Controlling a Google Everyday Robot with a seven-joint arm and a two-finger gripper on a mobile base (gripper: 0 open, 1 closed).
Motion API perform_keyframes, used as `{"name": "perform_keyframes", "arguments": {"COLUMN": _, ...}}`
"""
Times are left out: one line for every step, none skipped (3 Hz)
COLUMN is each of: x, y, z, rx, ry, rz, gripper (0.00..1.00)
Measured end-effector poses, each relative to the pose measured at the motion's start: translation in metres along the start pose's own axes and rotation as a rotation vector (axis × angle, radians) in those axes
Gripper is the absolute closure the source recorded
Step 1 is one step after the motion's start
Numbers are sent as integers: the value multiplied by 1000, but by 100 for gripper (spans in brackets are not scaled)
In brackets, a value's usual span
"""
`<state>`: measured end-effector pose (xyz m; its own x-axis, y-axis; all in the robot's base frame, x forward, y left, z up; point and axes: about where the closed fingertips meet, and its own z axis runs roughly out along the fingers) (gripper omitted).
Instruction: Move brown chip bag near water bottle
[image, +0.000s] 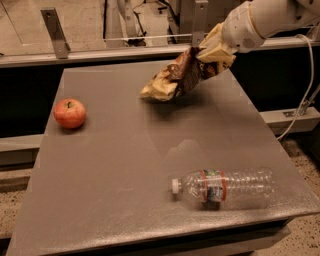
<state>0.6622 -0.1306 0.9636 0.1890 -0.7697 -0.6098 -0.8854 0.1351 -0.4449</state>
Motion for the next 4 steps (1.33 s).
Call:
{"name": "perform_keyframes", "arguments": {"x": 4, "y": 28, "z": -5, "rx": -38, "ry": -15, "rz": 2, "gripper": 100}}
{"name": "perform_keyframes", "arguments": {"x": 7, "y": 52, "z": -11, "rx": -62, "ry": -24, "rz": 9, "gripper": 100}}
{"name": "perform_keyframes", "arguments": {"x": 16, "y": 74, "z": -23, "rx": -79, "ry": -13, "rz": 22, "gripper": 100}}
{"name": "perform_keyframes", "arguments": {"x": 27, "y": 94, "z": -38, "rx": -90, "ry": 3, "rz": 44, "gripper": 100}}
